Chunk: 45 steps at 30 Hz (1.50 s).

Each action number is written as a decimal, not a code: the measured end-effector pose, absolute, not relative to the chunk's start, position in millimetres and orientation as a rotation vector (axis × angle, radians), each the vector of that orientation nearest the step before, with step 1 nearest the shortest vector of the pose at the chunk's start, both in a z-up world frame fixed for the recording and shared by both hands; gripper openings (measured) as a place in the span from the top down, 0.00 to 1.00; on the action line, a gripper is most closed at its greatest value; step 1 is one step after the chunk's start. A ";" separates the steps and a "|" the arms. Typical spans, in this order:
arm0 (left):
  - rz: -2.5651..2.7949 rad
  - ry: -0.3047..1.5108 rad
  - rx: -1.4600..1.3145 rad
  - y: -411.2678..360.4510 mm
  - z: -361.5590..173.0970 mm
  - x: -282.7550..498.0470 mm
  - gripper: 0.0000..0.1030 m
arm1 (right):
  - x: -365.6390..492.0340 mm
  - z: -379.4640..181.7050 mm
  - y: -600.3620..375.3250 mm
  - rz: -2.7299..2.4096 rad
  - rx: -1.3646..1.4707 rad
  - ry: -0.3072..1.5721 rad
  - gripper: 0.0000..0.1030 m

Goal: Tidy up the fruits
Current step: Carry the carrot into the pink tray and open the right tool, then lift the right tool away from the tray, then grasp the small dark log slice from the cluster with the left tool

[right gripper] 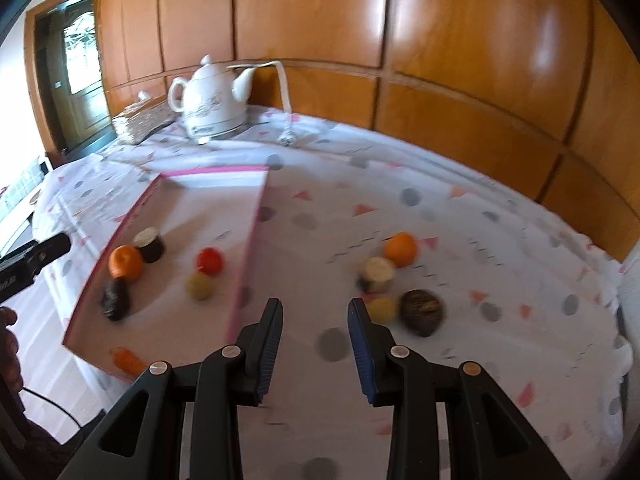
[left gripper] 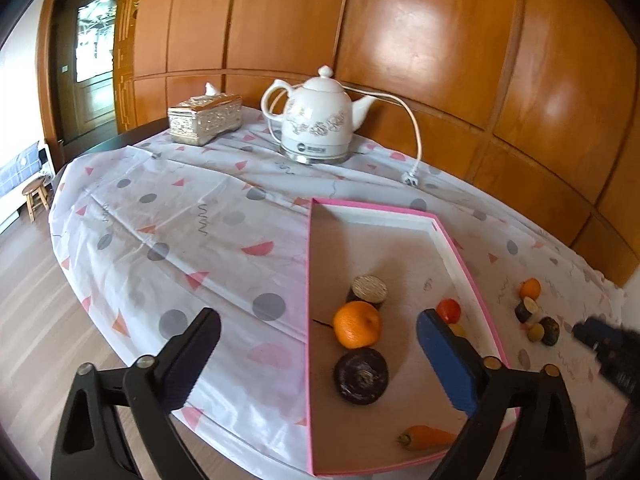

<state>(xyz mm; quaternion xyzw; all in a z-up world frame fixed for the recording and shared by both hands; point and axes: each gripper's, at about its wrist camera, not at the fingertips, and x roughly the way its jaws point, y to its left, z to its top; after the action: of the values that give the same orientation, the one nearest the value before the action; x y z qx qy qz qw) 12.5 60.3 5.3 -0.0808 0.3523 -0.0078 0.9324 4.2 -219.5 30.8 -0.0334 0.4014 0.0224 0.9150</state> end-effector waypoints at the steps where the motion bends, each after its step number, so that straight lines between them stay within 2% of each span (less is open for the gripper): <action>1: -0.017 0.727 -0.162 57.7 5.1 12.7 0.01 | 4.1 33.5 -225.5 0.026 -0.078 0.820 0.67; 10: -0.046 0.742 -0.111 30.8 7.1 10.4 0.00 | 3.0 53.8 -284.9 -0.156 -0.169 0.807 0.67; 29: -0.122 0.746 -0.008 -9.6 12.6 16.0 0.00 | -0.7 49.8 -442.6 -0.471 -0.032 0.889 0.67; 35: -0.241 0.756 0.026 -38.6 19.3 24.7 0.00 | -6.0 22.0 -503.4 -0.632 0.138 0.961 0.67; 42: -0.380 0.736 0.073 -88.6 25.8 44.3 0.00 | -21.1 16.2 -543.6 -0.717 0.329 0.980 0.67; 45: -0.471 0.786 0.078 -118.0 22.5 61.3 0.00 | -22.0 15.1 -543.4 -0.697 0.346 0.987 0.67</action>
<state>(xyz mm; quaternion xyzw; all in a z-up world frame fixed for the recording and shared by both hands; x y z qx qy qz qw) 61.3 -118.0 22.5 0.0376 0.3792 -0.2273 0.8962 -22.0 -543.4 15.0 0.1619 0.4615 -0.3261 0.8090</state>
